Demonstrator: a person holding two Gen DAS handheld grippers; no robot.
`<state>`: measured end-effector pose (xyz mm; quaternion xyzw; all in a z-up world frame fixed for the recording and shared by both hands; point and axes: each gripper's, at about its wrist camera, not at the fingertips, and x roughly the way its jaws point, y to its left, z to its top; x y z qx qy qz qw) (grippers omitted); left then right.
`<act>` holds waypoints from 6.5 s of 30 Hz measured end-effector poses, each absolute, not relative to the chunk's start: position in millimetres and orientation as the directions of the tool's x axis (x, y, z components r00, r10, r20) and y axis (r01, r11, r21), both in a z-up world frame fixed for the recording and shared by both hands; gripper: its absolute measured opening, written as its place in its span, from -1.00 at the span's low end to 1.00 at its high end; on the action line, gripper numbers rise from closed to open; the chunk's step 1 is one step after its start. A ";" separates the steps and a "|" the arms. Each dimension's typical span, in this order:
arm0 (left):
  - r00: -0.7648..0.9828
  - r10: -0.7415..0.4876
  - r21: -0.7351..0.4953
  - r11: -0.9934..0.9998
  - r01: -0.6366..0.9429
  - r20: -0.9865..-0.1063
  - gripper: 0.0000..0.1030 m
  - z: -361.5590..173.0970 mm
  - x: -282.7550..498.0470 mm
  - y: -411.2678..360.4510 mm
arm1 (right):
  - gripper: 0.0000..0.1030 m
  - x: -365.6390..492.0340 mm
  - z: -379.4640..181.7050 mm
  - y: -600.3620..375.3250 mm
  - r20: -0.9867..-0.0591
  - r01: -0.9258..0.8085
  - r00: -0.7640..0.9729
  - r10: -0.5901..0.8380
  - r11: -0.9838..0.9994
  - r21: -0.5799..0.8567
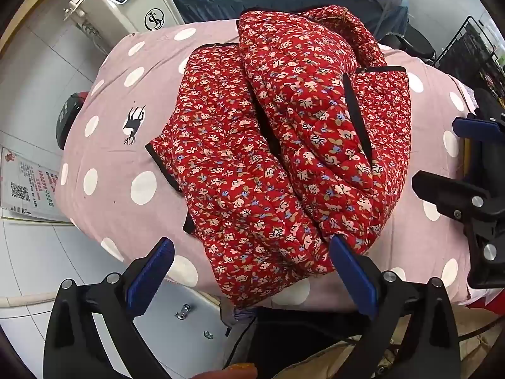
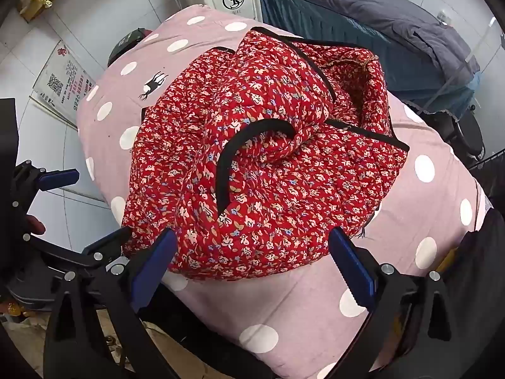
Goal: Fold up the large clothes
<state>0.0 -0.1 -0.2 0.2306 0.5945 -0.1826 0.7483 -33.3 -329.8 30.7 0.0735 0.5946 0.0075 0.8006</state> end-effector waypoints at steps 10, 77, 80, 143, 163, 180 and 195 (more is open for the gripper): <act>0.226 0.003 0.128 0.832 0.540 -0.974 0.88 -1.1 0.7 5.1 | 0.85 -34.2 24.4 -325.4 -0.953 0.084 0.288 0.094 0.989 0.123; 0.181 0.001 0.095 0.855 0.511 -0.984 0.88 -5.3 2.5 13.4 | 0.85 -29.9 22.4 -317.5 -0.953 0.050 0.284 0.111 0.990 0.130; 0.181 0.001 0.095 0.855 0.510 -0.984 0.88 -5.3 2.6 13.3 | 0.85 -30.1 23.2 -316.9 -0.952 0.044 0.288 0.108 0.991 0.126; 0.083 -0.286 -0.240 0.904 0.353 -0.955 -0.38 -112.4 165.5 47.0 | 0.85 89.9 48.1 -292.7 -0.891 -0.024 0.450 0.060 0.998 0.054; 0.066 -0.301 -0.293 0.949 0.114 -0.951 -0.72 -98.0 51.9 174.6 | 0.85 255.6 -119.0 -151.9 -0.990 -0.455 0.000 0.138 0.882 0.123; 0.152 -0.264 -0.243 0.960 0.142 -0.953 -0.72 -64.3 59.8 162.9 | -0.44 171.7 -138.2 -177.4 -0.993 -0.560 0.120 -0.009 0.825 -0.075; 0.656 -0.025 -0.095 0.993 -0.072 -0.754 -0.74 123.7 112.6 263.1 | -0.62 100.1 114.9 -344.2 -0.746 -0.105 0.657 0.111 0.993 0.055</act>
